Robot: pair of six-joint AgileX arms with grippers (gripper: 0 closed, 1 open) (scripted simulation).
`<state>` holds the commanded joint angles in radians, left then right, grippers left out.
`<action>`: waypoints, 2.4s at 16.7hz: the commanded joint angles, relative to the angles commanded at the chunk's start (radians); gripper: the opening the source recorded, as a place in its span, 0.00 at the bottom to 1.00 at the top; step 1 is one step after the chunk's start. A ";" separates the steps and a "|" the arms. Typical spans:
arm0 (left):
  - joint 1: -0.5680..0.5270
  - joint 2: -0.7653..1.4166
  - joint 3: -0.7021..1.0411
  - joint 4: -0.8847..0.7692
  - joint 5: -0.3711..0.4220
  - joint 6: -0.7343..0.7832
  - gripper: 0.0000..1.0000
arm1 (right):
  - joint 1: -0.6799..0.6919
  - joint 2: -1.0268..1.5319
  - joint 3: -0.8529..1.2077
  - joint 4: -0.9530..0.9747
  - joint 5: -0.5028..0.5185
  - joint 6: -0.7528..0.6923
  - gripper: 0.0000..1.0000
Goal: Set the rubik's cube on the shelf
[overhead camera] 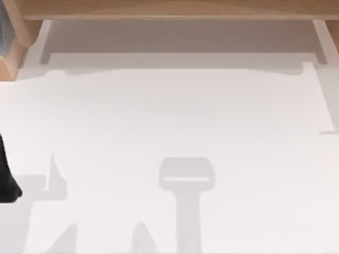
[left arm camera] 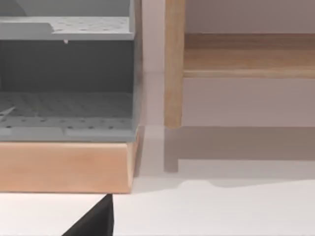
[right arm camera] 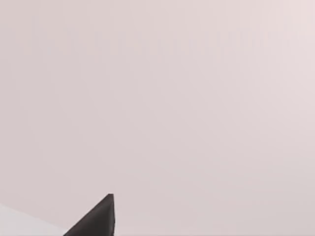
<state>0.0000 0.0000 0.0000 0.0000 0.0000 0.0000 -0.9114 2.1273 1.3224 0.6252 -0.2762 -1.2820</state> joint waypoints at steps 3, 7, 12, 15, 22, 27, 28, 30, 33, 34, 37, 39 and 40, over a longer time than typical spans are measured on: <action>0.000 0.000 0.000 0.000 0.000 0.000 1.00 | 0.072 0.033 0.265 -0.407 0.085 0.133 1.00; 0.000 0.000 0.000 0.000 0.000 0.000 1.00 | 0.192 0.096 0.598 -0.958 0.161 0.331 1.00; 0.000 0.000 0.000 0.000 0.000 0.000 1.00 | 0.346 0.184 0.915 -1.528 0.196 0.573 1.00; 0.000 0.000 0.000 0.000 0.000 0.000 1.00 | 0.437 0.224 1.005 -1.760 0.195 0.694 1.00; 0.000 0.000 0.000 0.000 0.000 0.000 1.00 | 0.510 0.289 1.018 -1.942 0.190 0.811 1.00; 0.000 0.000 0.000 0.000 0.000 0.000 1.00 | 0.510 0.296 1.004 -1.922 0.190 0.812 1.00; 0.000 0.000 0.000 0.000 0.000 0.000 1.00 | 0.514 0.306 0.991 -1.899 0.191 0.815 1.00; 0.000 0.000 0.000 0.000 0.000 0.000 1.00 | 0.521 0.337 0.965 -1.839 0.193 0.823 1.00; 0.000 0.000 0.000 0.000 0.000 0.000 1.00 | 0.529 0.374 0.943 -1.780 0.194 0.831 1.00; 0.000 0.000 0.000 0.000 0.000 0.000 1.00 | 0.529 0.375 0.943 -1.779 0.194 0.831 1.00; 0.000 0.000 0.000 0.000 0.000 0.000 1.00 | 0.529 0.375 0.943 -1.779 0.194 0.831 0.92; 0.000 0.000 0.000 0.000 0.000 0.000 1.00 | 0.529 0.375 0.943 -1.779 0.194 0.831 0.77; 0.000 0.000 0.000 0.000 0.000 0.000 1.00 | 0.529 0.375 0.943 -1.779 0.194 0.831 0.70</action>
<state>0.0000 0.0000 0.0000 0.0000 0.0000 0.0000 -0.3827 2.5019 2.2651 -1.1540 -0.0818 -0.4513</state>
